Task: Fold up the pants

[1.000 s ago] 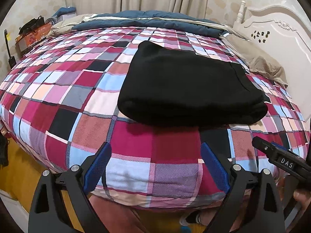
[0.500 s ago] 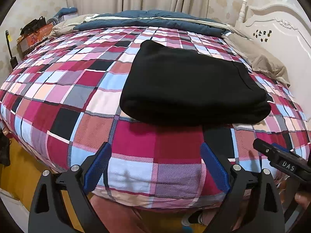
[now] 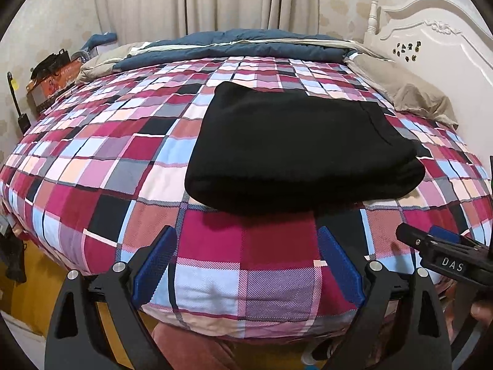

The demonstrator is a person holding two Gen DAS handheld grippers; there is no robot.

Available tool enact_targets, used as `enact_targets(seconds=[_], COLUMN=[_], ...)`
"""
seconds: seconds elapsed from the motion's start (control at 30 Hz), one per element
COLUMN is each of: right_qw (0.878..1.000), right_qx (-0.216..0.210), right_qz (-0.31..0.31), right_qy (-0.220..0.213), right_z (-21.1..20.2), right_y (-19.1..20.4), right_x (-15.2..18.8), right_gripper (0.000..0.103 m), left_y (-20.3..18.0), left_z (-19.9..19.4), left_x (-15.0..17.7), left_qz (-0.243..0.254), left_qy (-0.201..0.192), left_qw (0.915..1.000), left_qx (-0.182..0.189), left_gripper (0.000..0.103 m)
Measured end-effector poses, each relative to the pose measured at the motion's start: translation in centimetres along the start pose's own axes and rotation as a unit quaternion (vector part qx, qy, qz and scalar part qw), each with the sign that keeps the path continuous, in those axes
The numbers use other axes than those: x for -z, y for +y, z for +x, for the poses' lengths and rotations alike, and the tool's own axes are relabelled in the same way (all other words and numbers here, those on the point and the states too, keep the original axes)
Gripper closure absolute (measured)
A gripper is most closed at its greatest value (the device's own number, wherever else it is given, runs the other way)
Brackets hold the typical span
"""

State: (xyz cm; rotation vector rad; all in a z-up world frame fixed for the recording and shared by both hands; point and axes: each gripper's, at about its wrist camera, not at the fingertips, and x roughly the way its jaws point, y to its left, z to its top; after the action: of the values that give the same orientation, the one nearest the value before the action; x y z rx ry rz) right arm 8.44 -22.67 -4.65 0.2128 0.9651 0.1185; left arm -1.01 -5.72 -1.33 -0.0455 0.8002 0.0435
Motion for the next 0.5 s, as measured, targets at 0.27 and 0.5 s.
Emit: enact_targets(seconds=[0.27, 0.5], right_qw=[1.000, 1.000], right_qx=[0.000, -0.002], right_qz=[-0.002, -0.003], right_qy=[0.003, 0.005], right_z=[0.00, 0.00], right_y=[0.11, 0.15], right_x=[0.30, 0.38], right_gripper=[0.008, 0.008], left_y=[0.10, -0.09], left_z=[-0.02, -0.74], left_x=[-0.07, -0.23], left_qz=[-0.004, 0.001], left_qy=[-0.002, -0.018], left_qw=[1.0000, 0.9998], left_qx=[-0.003, -0.009], left_gripper=[0.011, 0.011])
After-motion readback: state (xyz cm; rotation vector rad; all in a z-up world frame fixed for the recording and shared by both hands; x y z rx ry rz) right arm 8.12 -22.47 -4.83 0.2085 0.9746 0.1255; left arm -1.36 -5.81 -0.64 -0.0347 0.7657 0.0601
